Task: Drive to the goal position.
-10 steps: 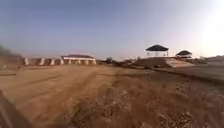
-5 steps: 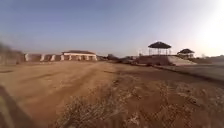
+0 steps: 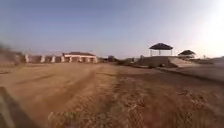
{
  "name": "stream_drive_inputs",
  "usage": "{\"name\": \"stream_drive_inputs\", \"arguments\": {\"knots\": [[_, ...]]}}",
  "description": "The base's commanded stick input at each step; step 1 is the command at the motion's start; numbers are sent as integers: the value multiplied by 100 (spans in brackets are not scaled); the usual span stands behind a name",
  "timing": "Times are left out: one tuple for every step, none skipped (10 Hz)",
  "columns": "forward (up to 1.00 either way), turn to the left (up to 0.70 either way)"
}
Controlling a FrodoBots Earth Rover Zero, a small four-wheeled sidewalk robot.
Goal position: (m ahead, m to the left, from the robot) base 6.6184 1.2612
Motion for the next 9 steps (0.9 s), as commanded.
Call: {"name": "stream_drive_inputs", "arguments": {"knots": [[70, 0], [70, 0], [70, 0], [70, 0], [70, 15], [70, 35], [70, 31], [70, 22], [70, 14]]}}
